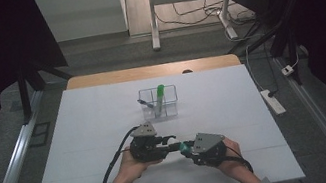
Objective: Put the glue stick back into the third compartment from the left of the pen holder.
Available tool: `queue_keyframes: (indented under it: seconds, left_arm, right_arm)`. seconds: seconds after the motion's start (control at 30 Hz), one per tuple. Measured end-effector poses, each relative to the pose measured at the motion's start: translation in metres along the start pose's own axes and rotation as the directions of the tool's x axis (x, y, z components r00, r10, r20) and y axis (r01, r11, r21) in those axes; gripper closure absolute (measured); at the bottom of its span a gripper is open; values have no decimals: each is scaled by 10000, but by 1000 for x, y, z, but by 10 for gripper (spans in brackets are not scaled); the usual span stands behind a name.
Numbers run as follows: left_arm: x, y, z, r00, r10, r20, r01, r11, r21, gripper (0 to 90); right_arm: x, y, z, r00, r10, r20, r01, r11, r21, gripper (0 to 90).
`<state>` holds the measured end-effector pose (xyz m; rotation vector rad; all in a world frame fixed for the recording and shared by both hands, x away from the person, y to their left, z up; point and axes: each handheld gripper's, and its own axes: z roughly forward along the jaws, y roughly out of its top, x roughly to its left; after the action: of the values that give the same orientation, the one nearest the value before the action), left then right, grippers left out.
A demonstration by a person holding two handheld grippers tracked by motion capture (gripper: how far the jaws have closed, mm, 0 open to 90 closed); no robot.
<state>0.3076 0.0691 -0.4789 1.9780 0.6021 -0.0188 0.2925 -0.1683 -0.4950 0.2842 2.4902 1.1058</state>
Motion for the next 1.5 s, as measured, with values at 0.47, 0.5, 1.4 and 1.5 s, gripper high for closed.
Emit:
queue_keyframes:
  seconds: [0.47,0.5,1.4,1.5]
  left_arm:
    - [3,1,-12,9981,127,-609,-143,9995,-265,647]
    - [3,1,-13,9978,110,-652,-129,9995,-289,646]
    - [14,8,-42,9887,-2,-1499,-167,9936,-1114,646]
    - [14,12,-43,9879,79,-1546,-254,9934,-1116,646]
  right_arm:
    - [-12,-7,-13,9915,1246,381,-1224,9908,-570,490]
    - [-13,-9,-15,9898,1366,407,-1343,9894,-548,485]
    - [-44,-77,-72,9173,3570,1763,-3547,9339,-459,380]
    - [-44,-80,-73,9151,3591,1834,-3583,9328,-385,377]
